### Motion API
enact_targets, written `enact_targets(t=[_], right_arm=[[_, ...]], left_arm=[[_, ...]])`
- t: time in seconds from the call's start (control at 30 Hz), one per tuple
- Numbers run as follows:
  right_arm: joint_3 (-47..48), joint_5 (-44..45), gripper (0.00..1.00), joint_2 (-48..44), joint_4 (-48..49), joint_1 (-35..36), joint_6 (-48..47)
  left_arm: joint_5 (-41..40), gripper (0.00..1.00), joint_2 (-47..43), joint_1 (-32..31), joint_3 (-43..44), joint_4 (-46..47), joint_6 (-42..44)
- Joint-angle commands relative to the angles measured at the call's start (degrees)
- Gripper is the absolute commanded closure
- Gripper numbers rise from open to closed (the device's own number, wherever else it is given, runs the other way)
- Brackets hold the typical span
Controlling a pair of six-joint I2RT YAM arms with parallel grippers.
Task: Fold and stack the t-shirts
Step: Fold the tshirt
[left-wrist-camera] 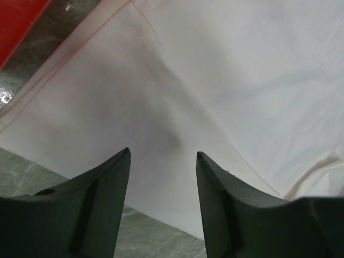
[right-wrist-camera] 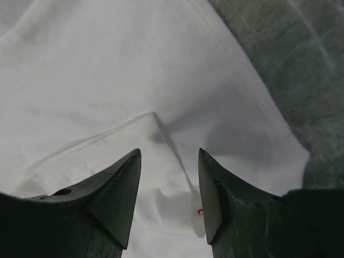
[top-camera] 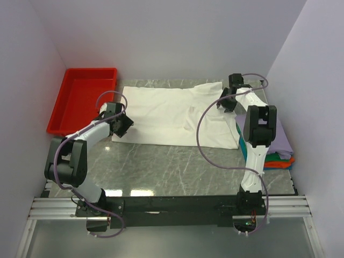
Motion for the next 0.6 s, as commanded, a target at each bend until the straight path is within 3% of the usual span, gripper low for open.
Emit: enact_targets(t=[0.0, 0.1, 0.57], right_arm=[[3.07, -3.42, 0.46, 2.15, 0.62, 0.43, 0.70], [3.52, -4.30, 0.47, 3.30, 1.15, 0.52, 1.05], [6.77, -7.82, 0.76, 5.85, 0.62, 0.69, 1.40]], left_arm=[[0.90, 0.43, 0.21, -0.03, -0.76, 2.68, -0.18], [0.98, 0.43, 0.21, -0.11, -1.02, 2.94, -0.09], [1.34, 0.43, 0.38, -0.03, -0.76, 2.94, 0.43]])
